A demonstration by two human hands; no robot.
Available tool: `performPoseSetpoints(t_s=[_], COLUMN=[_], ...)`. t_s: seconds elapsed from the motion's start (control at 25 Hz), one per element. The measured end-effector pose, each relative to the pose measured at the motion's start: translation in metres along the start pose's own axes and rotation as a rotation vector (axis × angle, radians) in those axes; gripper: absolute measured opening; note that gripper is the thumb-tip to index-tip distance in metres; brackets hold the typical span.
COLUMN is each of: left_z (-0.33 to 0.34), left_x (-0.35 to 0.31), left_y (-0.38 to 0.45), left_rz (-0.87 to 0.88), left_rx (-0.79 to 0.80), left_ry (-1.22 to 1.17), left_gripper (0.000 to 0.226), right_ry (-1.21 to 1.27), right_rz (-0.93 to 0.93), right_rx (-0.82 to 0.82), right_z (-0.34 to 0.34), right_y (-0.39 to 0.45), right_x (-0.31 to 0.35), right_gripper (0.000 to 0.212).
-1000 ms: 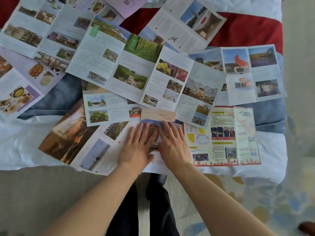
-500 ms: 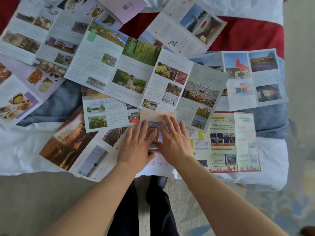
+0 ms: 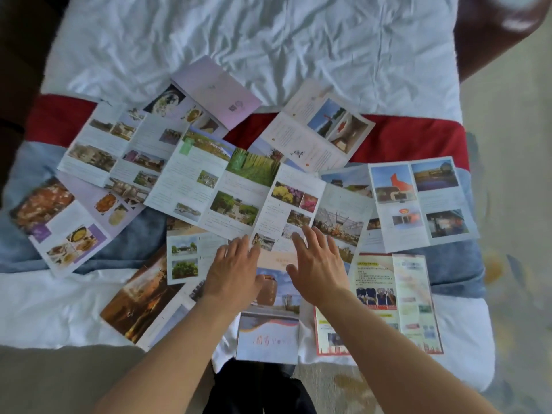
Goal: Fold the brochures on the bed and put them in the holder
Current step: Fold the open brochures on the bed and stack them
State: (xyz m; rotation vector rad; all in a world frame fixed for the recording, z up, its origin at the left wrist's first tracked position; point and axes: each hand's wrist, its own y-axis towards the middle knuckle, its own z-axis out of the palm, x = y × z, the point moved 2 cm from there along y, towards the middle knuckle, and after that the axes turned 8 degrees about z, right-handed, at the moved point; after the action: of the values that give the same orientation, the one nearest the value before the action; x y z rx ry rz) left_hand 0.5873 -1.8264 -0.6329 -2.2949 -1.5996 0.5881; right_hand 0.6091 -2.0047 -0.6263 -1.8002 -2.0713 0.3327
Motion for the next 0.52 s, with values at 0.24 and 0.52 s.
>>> performPoseSetpoints(t_s=[0.24,0.52], left_z=[-0.046,-0.067], left_x=[0.074,0.165], left_y=[0.03,0.068], left_rz=[-0.198,-0.373], left_rx=[-0.026,-0.01], left_ry=[-0.094,-0.192], left_gripper=[0.074,0.072], right_ry=[0.02,0.021], right_rz=[0.003,-0.023], right_rx=[0.02,0.122], right_z=[-0.034,-0.023], right_y=[0.047,0.103], right_x=[0.017,0.061], right_gripper=[0.065,0.069])
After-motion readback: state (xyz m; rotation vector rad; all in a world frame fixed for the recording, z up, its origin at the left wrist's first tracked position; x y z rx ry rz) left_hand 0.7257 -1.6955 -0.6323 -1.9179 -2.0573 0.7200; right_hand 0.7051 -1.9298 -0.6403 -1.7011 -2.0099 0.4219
